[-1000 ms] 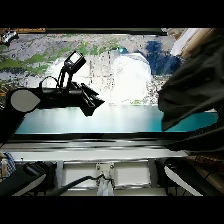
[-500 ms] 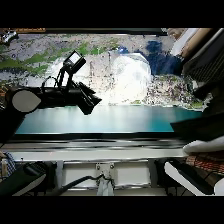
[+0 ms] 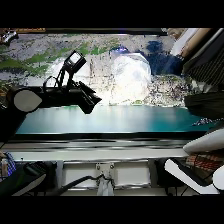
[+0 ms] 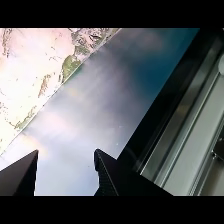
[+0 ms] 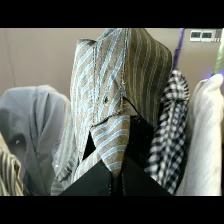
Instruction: Fold the clothes and pants, and hang the long-sleeved shirts on hangers.
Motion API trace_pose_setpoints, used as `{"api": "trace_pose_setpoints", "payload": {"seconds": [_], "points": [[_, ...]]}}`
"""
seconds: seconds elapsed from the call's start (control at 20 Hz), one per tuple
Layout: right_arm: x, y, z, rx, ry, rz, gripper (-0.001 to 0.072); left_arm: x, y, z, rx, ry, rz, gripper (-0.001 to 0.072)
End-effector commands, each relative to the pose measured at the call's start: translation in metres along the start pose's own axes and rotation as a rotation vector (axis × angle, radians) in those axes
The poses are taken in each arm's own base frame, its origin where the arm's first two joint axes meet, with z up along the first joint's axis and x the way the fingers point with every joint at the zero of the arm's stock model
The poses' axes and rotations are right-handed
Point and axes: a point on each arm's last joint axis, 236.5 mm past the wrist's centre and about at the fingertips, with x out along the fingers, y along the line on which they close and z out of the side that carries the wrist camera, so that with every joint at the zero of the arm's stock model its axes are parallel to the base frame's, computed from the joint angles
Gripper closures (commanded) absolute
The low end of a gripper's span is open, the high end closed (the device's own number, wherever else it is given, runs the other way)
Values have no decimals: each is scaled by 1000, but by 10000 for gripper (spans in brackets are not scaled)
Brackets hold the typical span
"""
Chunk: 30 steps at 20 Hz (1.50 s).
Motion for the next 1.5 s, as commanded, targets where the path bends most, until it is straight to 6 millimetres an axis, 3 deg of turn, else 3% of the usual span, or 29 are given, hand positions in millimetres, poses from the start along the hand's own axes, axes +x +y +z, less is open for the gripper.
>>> {"api": "trace_pose_setpoints", "payload": {"seconds": [0.0,0.15,0.3,0.75,0.9,1.05,1.35,1.45], "points": [[18,-3,1,50,-14,22,687,5,1,-3,-5,13,-2,341],[31,1,-4,53,-5,36,687,6,2,-4,-7,17,-3,341],[43,11,-29,12,71,66,687,6,2,-4,-8,17,-3,341],[36,-21,-61,-19,216,-59,687,6,2,-4,-7,17,-3,341],[28,-33,-49,-17,192,-83,687,6,2,-4,-6,16,-2,341],[17,-62,-38,13,179,-140,687,6,2,-4,-7,16,-2,341],[-10,-140,-21,106,161,-296,687,6,2,-4,-6,15,-2,341],[-12,-153,-25,145,177,-314,686,6,2,-4,-6,15,-2,341]]}}
